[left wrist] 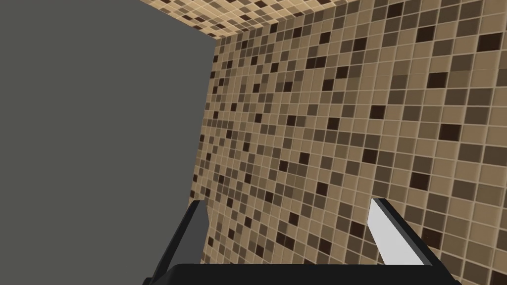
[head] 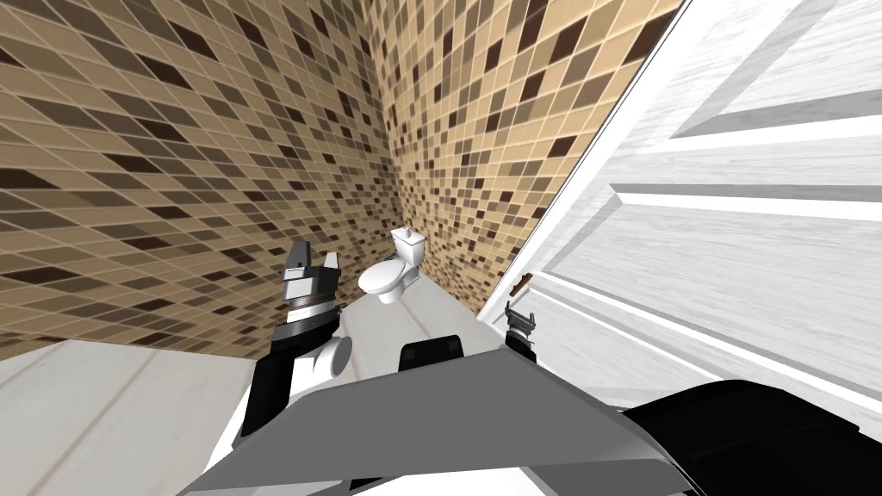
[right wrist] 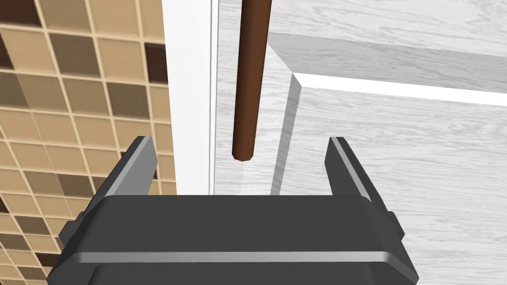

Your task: Pull the door open

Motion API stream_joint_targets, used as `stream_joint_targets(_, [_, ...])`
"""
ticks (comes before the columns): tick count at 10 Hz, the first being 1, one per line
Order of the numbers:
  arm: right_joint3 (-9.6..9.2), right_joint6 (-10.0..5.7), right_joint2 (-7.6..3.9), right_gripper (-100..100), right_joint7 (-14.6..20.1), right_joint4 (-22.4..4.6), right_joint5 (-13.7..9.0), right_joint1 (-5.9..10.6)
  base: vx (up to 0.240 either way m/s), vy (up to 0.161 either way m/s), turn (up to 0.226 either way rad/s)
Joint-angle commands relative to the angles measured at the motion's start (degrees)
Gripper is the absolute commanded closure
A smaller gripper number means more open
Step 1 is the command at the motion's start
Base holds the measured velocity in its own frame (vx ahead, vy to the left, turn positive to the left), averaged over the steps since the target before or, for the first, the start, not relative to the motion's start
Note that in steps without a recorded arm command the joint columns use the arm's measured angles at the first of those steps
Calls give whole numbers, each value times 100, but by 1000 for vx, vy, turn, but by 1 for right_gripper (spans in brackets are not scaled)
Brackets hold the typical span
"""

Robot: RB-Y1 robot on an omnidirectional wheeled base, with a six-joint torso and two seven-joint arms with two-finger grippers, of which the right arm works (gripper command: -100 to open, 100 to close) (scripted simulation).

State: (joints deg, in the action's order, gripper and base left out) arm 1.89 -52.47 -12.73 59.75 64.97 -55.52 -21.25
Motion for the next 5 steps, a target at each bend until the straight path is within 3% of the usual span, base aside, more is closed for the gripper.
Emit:
stream_joint_targets(1, [-6,-86,3,-100,165,-182,-146,33,76,-82,164])
stream_joint_targets(4, [7,-215,-40,-100,489,-522,-452,86,51,-84,151])
stream_joint_targets(5, [10,-174,-30,-100,396,-454,-387,96,22,-48,43])
